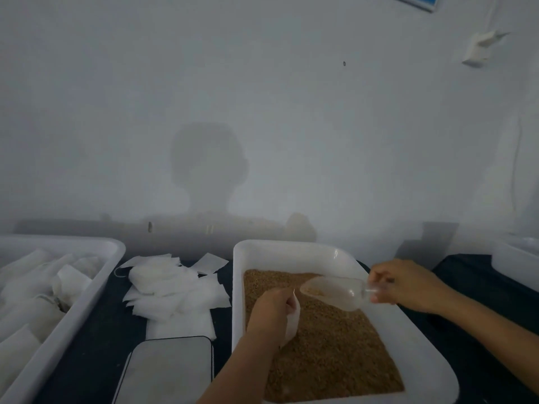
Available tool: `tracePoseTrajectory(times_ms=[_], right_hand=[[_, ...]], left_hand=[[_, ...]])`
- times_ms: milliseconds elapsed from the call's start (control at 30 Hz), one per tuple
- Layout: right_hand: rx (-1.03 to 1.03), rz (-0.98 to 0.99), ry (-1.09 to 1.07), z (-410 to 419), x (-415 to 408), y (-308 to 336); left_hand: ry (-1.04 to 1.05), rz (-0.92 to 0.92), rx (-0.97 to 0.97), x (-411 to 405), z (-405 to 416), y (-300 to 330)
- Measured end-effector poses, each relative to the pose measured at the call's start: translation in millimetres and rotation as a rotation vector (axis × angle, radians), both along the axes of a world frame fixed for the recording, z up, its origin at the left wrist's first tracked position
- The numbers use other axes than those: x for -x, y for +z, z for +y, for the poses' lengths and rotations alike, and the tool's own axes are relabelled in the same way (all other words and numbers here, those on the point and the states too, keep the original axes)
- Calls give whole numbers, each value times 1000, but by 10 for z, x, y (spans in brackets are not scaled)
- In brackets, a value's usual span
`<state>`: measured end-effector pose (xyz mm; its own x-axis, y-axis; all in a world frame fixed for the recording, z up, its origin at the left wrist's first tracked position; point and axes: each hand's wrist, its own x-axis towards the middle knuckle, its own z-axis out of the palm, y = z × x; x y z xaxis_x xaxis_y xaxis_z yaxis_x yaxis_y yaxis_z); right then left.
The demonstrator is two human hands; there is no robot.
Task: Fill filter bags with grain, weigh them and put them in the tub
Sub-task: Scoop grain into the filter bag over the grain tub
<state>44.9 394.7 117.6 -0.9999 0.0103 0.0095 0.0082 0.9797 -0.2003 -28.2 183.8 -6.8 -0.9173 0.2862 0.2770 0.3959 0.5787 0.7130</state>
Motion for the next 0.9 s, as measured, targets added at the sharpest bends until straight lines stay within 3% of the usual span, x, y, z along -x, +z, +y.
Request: tracePoseTrajectory(times_ms=[133,400,600,767,900], right_hand=[[-213,30,20,-45,12,87],[-339,67,112,-237,76,161],[-568,209,208,-309,97,182],[-804,350,413,-283,100,117],[-745,335,327,-205,95,42]], left_hand=[[-12,42,17,-2,1,-8],[-14,111,13,-8,5,-25],[-26,123,38,23,13,-29],[-56,17,108,23,27,-31],[-51,49,167,49,19,-68]])
